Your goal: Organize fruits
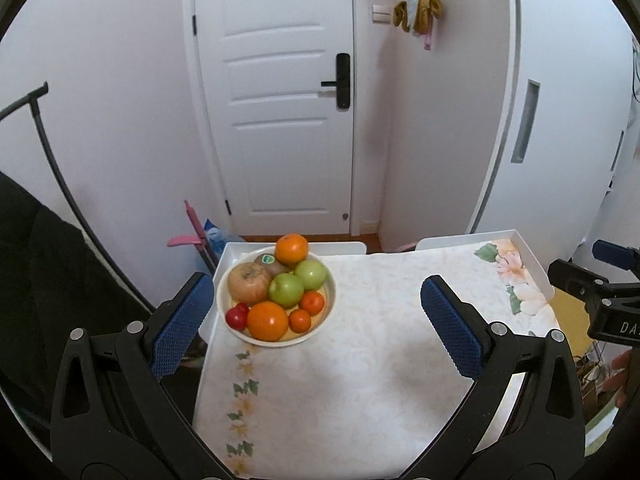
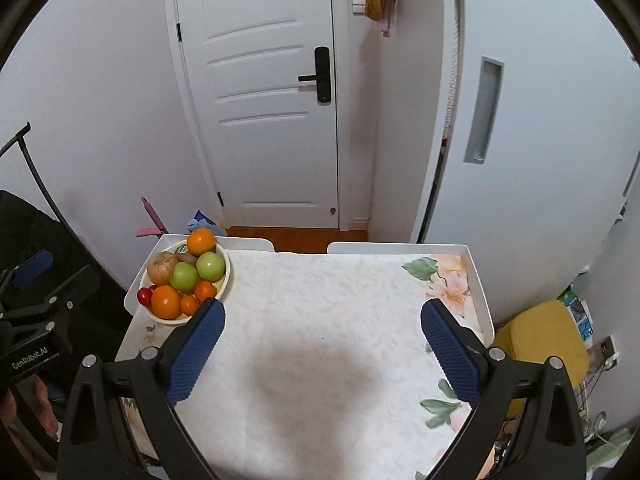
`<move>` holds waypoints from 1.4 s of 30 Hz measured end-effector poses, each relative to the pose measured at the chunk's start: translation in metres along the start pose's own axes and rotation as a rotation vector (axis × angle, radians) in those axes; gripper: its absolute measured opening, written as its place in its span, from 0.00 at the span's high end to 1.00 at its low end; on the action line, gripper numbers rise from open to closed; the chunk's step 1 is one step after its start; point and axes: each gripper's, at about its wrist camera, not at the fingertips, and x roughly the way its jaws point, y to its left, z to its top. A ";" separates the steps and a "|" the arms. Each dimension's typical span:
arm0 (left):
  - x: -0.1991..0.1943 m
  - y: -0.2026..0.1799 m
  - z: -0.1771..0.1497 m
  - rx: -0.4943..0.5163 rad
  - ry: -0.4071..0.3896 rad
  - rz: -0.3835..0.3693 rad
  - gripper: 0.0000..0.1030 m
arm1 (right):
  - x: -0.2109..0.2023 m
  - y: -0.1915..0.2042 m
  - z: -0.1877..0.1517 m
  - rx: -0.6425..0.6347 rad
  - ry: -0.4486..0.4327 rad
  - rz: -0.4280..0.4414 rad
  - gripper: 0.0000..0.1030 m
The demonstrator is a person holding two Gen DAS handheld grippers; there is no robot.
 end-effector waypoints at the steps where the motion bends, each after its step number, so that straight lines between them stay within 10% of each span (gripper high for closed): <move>1: -0.003 -0.001 -0.001 0.002 -0.005 0.001 0.00 | -0.003 0.000 -0.003 0.005 -0.004 -0.001 0.05; 42: -0.021 -0.015 -0.006 0.020 -0.036 0.012 0.00 | -0.029 -0.014 -0.017 0.016 -0.045 -0.036 0.05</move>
